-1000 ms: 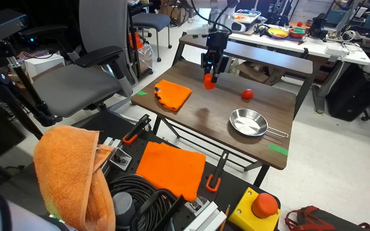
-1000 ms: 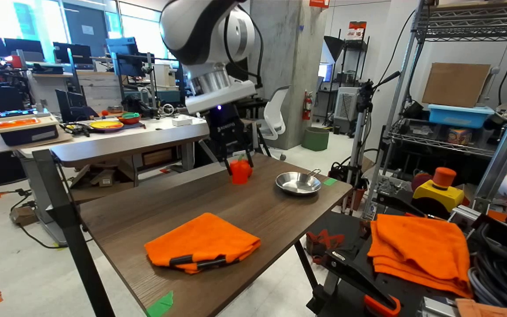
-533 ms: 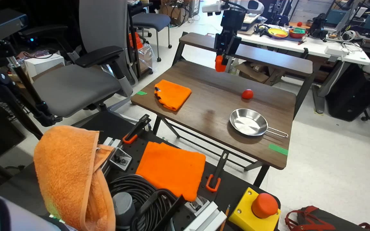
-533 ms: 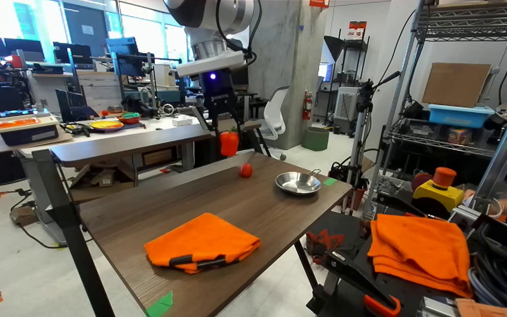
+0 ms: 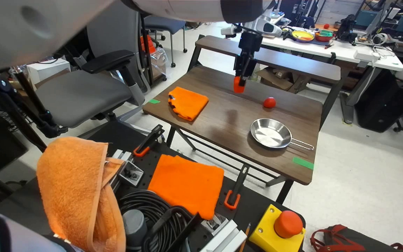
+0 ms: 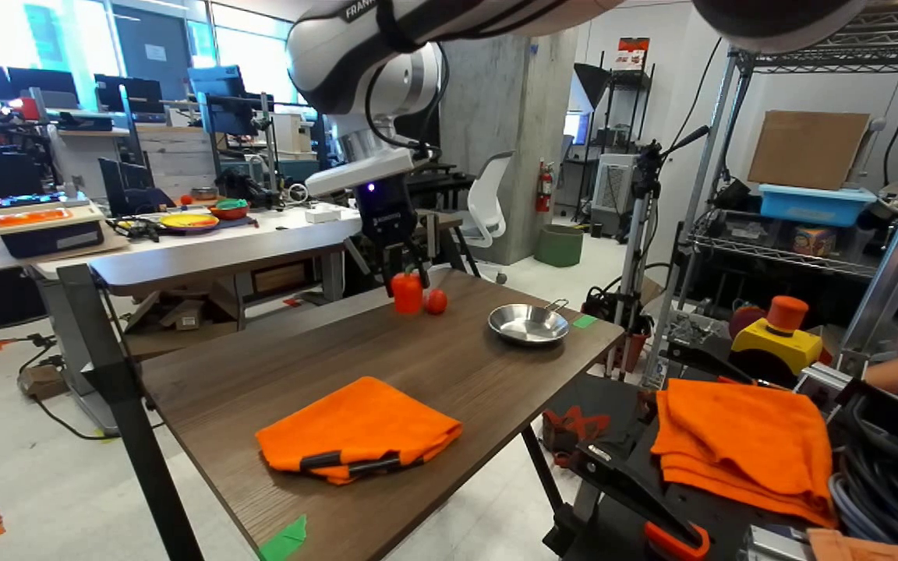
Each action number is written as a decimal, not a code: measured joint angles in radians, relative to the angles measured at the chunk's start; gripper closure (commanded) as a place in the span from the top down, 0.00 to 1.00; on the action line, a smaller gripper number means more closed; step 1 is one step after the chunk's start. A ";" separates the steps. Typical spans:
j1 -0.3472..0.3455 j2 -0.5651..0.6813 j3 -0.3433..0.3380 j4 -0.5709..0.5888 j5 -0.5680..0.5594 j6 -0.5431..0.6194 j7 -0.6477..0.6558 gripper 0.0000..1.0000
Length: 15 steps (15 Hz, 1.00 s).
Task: Move the bell pepper
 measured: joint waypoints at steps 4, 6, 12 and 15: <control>-0.004 0.067 -0.009 0.075 -0.005 -0.005 0.045 0.27; -0.010 0.093 -0.014 0.107 -0.007 -0.006 0.065 0.27; -0.027 0.134 -0.019 0.122 -0.001 -0.006 0.104 0.27; -0.027 0.149 -0.017 0.130 0.002 -0.005 0.122 0.39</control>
